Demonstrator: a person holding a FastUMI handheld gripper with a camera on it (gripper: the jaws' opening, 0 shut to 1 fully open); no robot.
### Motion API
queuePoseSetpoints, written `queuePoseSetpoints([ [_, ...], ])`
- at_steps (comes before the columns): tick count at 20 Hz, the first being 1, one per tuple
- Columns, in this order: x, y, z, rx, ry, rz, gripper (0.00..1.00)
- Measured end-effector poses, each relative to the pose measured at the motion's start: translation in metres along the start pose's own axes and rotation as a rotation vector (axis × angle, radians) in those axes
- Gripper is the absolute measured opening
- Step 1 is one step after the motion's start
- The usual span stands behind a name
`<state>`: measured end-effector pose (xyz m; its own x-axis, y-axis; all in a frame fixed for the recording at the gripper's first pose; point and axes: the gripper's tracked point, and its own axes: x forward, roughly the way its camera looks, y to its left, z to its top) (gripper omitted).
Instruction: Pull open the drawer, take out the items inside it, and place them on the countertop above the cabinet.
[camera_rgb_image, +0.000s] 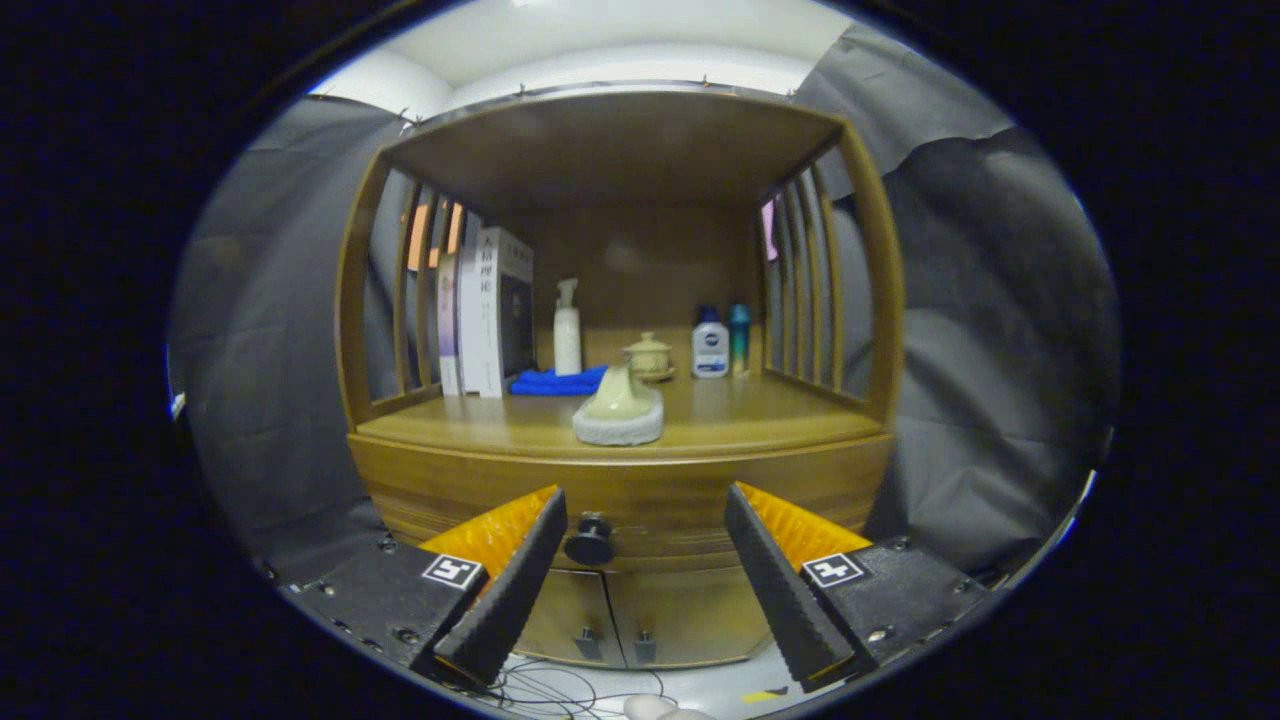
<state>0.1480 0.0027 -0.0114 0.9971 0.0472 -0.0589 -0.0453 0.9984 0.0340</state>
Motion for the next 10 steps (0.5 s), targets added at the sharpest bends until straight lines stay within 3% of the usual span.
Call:
queuePoseSetpoints([
  [5,-0.090,-0.047,0.017,0.025,-0.096,-0.069,1.00],
  [10,-0.145,-0.058,-0.010,0.033,-0.072,-0.057,1.00],
])
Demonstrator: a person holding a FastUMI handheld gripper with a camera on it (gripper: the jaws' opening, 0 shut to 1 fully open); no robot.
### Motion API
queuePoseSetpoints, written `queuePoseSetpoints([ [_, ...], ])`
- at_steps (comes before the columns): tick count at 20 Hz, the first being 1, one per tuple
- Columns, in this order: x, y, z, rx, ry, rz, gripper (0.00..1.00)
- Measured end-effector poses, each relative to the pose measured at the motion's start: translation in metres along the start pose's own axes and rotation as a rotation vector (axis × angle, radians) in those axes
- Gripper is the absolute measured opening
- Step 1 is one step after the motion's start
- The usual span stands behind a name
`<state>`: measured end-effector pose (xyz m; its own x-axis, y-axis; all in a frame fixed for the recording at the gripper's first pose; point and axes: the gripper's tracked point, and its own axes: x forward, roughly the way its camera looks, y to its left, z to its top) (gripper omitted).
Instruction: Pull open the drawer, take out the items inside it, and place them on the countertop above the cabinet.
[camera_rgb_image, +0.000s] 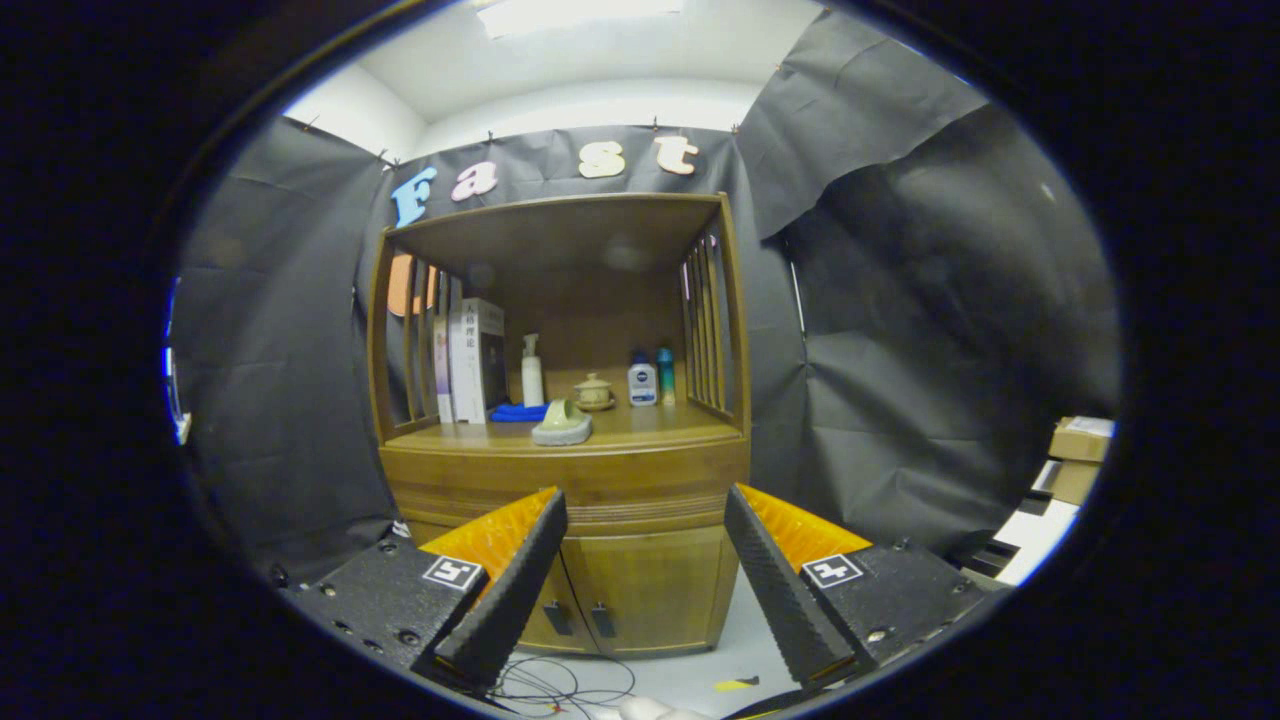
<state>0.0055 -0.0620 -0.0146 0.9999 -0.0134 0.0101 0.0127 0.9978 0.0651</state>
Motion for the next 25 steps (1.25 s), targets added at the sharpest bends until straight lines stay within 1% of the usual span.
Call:
queuePoseSetpoints([
  [2,-0.012,-0.003,-0.010,-0.022,0.017,0.001,1.00],
  [6,-0.022,-0.002,-0.005,0.006,0.012,0.011,1.00],
  [11,-0.024,0.001,0.003,-0.025,-0.012,0.015,1.00],
  [16,-0.022,-0.002,0.001,-0.004,0.000,0.021,1.00],
  [20,-0.023,-0.005,0.002,-0.007,0.003,0.016,1.00],
  [25,-0.024,0.000,0.001,-0.014,0.007,0.029,1.00],
])
